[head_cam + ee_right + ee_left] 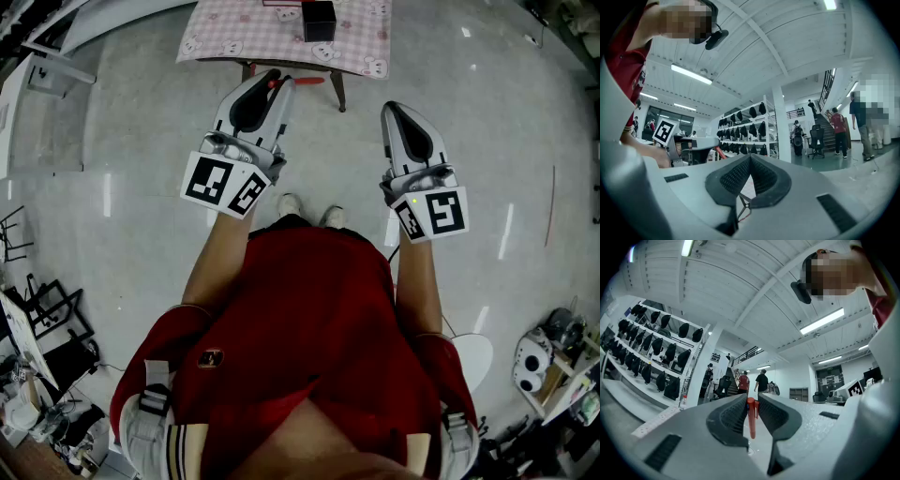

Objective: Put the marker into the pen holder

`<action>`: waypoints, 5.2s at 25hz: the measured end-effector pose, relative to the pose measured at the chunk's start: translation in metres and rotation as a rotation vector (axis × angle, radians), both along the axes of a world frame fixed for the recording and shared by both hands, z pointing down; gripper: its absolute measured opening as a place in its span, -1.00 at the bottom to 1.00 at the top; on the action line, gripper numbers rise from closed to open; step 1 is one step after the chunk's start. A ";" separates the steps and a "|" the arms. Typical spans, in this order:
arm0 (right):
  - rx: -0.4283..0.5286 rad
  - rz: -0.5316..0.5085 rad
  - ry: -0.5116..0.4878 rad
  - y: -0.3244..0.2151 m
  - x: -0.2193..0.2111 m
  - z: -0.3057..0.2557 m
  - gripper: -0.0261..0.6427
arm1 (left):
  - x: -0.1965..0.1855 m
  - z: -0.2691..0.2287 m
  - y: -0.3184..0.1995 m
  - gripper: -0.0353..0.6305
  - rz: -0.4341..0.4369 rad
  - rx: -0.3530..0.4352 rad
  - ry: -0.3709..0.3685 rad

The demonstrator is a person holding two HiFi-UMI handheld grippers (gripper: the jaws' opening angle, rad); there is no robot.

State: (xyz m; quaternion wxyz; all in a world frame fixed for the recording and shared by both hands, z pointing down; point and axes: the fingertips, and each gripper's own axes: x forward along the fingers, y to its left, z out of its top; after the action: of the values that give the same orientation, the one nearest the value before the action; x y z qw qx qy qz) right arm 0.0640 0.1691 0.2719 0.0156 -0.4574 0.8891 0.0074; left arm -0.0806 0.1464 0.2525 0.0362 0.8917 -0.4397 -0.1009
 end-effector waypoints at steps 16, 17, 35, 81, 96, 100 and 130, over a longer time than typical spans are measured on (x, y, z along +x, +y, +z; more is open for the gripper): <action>-0.030 0.006 -0.005 -0.006 -0.053 0.013 -0.93 | -0.059 0.004 -0.008 -0.66 0.004 0.016 0.038; -0.031 0.008 0.000 -0.008 -0.057 0.014 -0.93 | -0.064 0.004 -0.010 -0.66 0.005 0.018 0.041; -0.049 0.027 0.082 -0.031 -0.113 0.016 -0.93 | -0.127 0.017 -0.034 -0.66 0.010 0.009 0.121; -0.061 -0.222 -0.006 -0.342 0.034 0.053 -0.93 | 0.018 0.084 -0.320 -0.66 -0.233 -0.178 -0.065; -0.075 -0.184 0.005 -0.355 0.020 0.048 -0.93 | 0.012 0.102 -0.344 -0.66 -0.188 -0.212 -0.089; -0.074 -0.174 0.015 -0.357 0.012 0.049 -0.93 | 0.009 0.112 -0.349 -0.66 -0.174 -0.218 -0.096; -0.178 -0.078 0.091 -0.377 0.008 0.083 -0.93 | 0.022 0.216 -0.394 -0.66 -0.082 -0.344 -0.207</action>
State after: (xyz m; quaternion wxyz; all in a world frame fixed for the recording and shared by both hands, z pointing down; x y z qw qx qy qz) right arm 0.0721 -0.2082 0.3554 -0.0649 -0.4212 0.9032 -0.0514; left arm -0.0590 -0.2472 0.4685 0.1384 0.8593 -0.4880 0.0662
